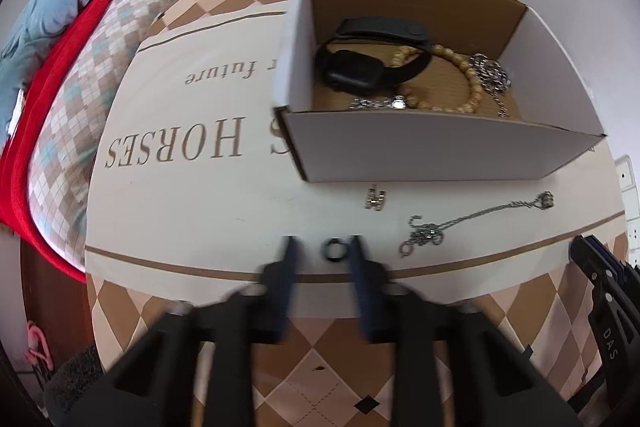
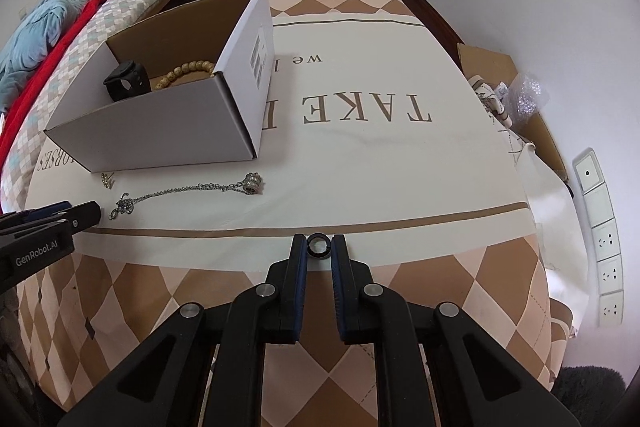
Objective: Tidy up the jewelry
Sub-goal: 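Grasp the black ring with the right gripper and lift it toward the box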
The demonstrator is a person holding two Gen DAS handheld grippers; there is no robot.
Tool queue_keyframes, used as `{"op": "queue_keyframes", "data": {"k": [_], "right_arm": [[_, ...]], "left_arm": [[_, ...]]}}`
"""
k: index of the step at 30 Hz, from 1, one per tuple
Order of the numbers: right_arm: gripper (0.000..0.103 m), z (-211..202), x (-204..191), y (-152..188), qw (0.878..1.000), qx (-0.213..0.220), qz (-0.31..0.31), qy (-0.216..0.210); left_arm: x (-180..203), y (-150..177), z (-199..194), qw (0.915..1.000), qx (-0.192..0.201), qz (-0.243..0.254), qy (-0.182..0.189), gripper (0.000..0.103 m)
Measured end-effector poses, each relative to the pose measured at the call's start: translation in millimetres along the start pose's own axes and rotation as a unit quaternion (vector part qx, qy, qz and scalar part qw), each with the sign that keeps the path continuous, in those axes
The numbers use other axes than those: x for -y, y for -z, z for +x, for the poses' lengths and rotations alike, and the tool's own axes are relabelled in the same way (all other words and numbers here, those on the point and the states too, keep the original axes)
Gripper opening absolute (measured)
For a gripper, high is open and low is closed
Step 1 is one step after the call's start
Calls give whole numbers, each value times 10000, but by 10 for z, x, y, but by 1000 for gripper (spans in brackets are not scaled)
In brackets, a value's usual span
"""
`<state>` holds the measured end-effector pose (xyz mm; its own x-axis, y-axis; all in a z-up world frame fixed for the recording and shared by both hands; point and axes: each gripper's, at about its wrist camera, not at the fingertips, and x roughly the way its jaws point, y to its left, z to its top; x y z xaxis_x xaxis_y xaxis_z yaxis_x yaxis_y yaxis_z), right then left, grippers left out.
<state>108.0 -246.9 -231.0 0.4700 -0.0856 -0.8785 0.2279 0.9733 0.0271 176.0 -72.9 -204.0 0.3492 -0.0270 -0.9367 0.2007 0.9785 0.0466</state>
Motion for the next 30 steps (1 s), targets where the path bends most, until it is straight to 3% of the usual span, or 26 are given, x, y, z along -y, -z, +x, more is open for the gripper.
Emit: {"op": "queue_keyframes", "data": {"k": [8,13,19,22,27,30], "right_arm": [[13,-138,-8,-49,9998,129,52,-106],[13,-362,-45,-129,9989,318,105,-320],[13,-731,-123,-437,9939,597,240,-894],[13,-821,-201,-685,9918,720,200,-1033],[13,-721,-352,-1070,9882,681,134,-1363],[13,-523,-421,-1289,9829,375,228,-1787]], "left_arm": [[-72,48,-59,10000,53,-53,-43,10],[-187,58,-335,9995,241,-180,99,10],[-311,-286,-890,9952,719,-272,600,10],[-333,-544,-965,9936,824,-252,734,10],[-357,-859,-771,9931,587,-321,963,10],[-400,-947,-626,9921,374,-461,1105,12]]}}
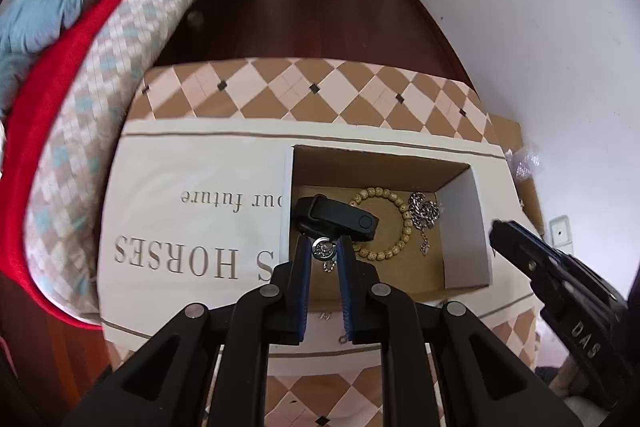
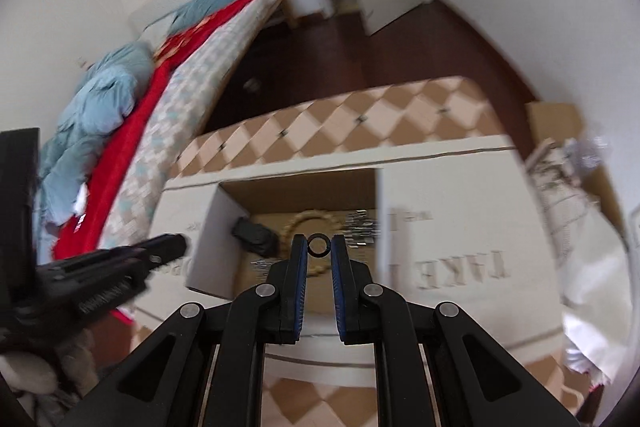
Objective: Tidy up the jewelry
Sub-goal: 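Grasp the black ring with the right gripper and lift it toward the box, then lower the black ring into the white box and open the right gripper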
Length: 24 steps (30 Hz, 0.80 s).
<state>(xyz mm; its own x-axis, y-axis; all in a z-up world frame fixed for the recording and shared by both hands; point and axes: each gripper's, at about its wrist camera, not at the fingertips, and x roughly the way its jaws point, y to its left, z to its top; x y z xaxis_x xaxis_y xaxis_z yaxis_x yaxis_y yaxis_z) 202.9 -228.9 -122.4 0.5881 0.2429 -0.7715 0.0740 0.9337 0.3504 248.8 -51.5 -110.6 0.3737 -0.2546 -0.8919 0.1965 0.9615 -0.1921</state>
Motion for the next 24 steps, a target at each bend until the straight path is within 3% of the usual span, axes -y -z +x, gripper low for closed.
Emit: {"op": "queue_keyframes", "data": {"k": [6,10,12,14,15,16,17,18,20,24], "right_arm": [[14,380,155,-187,9960,-522,623,-383],[23,402,225,-165,9945,-566,770,-428],[43,386,255,-136,9942,-580,821,-374],[47,330,269,-118,9956,-496,758,-257],[51,289,267,-103,9966,-448,677,-102],[54,249,258,-89,9975,-411,570,104],[66,221,243,-80,9978,-387,468,280],[82,182,210,-55,9976,-336,298,524],[100,127,158,7,9943,-271,-12,1031],[103,47,67,132,9836,-217,-449,1732]], "left_arm": [[-138,-20,25,9992,109,-341,-161,20],[-202,-26,-49,9982,333,-350,-365,61],[-240,-19,-111,9967,515,-361,-521,67],[-252,-6,-150,9953,626,-311,-670,77],[-255,11,-174,9939,700,-278,-804,83],[-254,21,-189,9928,763,-240,-897,97],[-241,53,-207,9910,832,-152,-1036,102],[-234,82,-214,9896,849,-101,-1155,102],[-228,139,-227,9877,880,-25,-1291,102],[-186,282,-248,9845,941,129,-1473,102]]}}
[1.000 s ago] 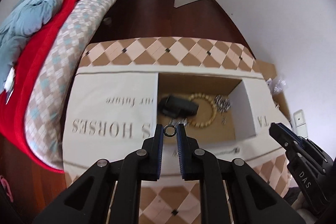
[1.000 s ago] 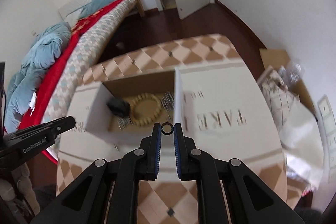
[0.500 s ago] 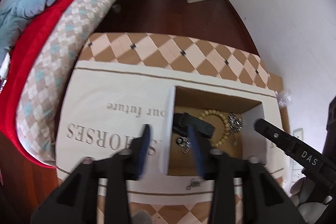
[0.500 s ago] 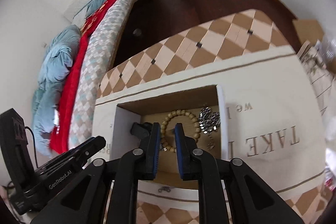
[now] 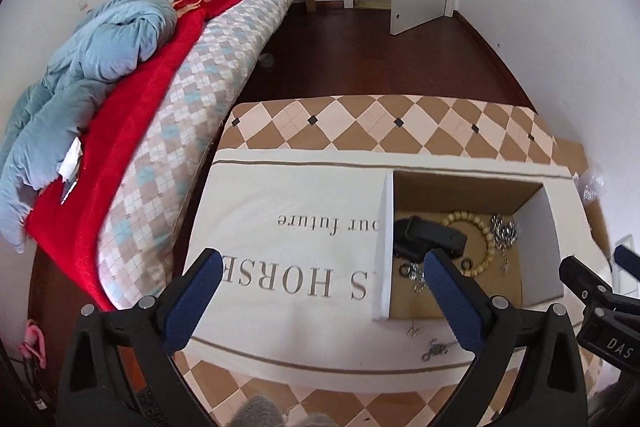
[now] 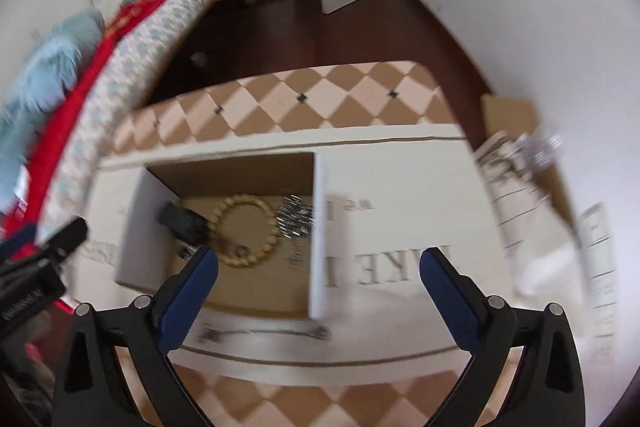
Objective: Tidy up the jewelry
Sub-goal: 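Lower the black ring into the white box and open the right gripper, then move the right gripper to the silver chain bracelet and grasp its clasp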
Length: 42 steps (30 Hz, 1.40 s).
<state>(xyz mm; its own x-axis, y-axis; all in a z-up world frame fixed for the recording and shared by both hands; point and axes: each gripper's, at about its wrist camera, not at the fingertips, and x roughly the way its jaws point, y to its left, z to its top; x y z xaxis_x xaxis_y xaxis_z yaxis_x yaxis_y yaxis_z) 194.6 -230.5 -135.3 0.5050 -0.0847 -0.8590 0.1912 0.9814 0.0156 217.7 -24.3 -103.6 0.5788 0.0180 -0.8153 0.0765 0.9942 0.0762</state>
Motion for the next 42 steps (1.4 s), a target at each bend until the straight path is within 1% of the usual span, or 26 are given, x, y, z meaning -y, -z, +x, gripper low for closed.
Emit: {"op": "queue_keyframes", "data": {"k": [2,8,11,17,23,30,34,38,42], "right_arm": [[103,-70,-24,58,9998,65,-106,159],[103,-338,-58,178,9987,280,-222,362],[103,-529,-57,251,9985,370,-199,340],[103,-985,-23,400,9977,568,-124,348],[103,-1494,28,547,9957,869,-51,332],[103,-2002,67,687,9922,1205,-46,328],[103,-2186,74,746,9901,1361,-53,345],[103,-2289,69,792,9895,1411,-45,318],[103,-2342,81,812,9890,1446,-28,305]], "left_arm": [[23,67,-37,10000,9,75,-30,102],[14,197,-255,9999,67,128,-46,102],[-19,256,-480,9998,183,55,-19,102],[-70,358,-917,9991,354,-85,218,102],[-59,470,-1347,9979,515,-61,393,102],[-73,557,-1767,9958,773,-18,489,102],[-68,608,-1968,9944,918,-5,520,102],[-80,645,-2073,9935,978,-59,583,102],[-80,661,-2116,9933,1014,-52,558,102]]}}
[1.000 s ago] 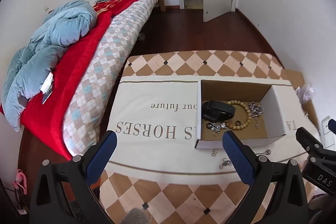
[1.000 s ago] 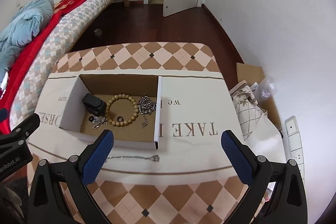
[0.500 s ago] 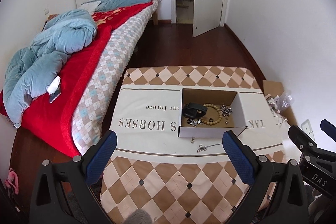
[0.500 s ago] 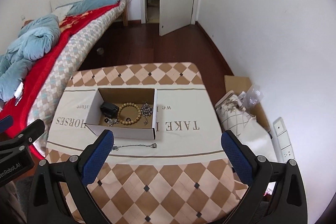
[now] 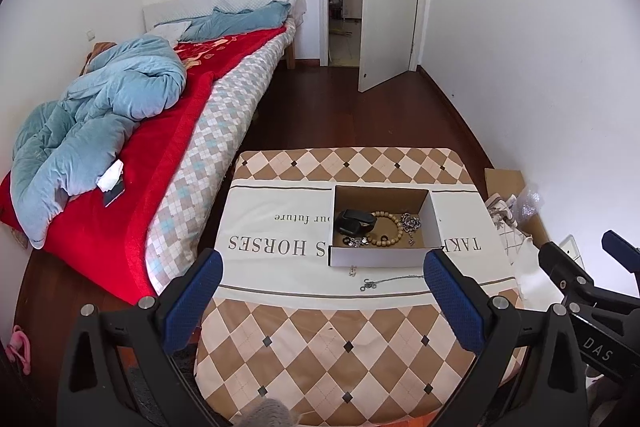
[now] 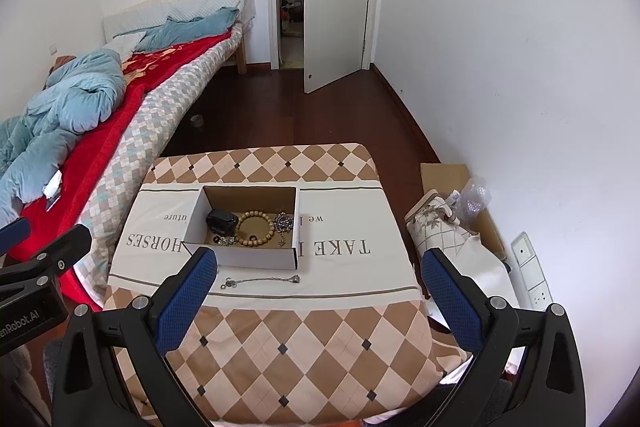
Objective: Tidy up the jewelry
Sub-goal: 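Move the right gripper to the silver chain bracelet and grasp its clasp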
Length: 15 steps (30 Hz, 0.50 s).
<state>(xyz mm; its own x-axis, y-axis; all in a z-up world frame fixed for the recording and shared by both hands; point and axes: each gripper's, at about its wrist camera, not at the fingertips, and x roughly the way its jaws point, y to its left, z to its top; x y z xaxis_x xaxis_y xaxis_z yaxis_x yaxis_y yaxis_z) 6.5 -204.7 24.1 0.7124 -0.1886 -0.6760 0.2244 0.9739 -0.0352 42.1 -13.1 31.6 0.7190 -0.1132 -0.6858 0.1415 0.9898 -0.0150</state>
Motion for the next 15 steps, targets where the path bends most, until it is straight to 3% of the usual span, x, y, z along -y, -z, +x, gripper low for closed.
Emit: {"op": "queue_keyframes", "data": {"k": [7,13,15], "right_arm": [[103,163,53,-14,9997,-138,96,-151],[102,691,208,97,9985,-349,404,-143],[81,967,240,180,9978,-466,421,-199]], "left_arm": [[-53,19,198,9995,-196,-143,-195,102],[-151,126,626,9945,-197,-74,-1028,102],[-208,176,797,9921,-315,-67,-1208,102]]}}
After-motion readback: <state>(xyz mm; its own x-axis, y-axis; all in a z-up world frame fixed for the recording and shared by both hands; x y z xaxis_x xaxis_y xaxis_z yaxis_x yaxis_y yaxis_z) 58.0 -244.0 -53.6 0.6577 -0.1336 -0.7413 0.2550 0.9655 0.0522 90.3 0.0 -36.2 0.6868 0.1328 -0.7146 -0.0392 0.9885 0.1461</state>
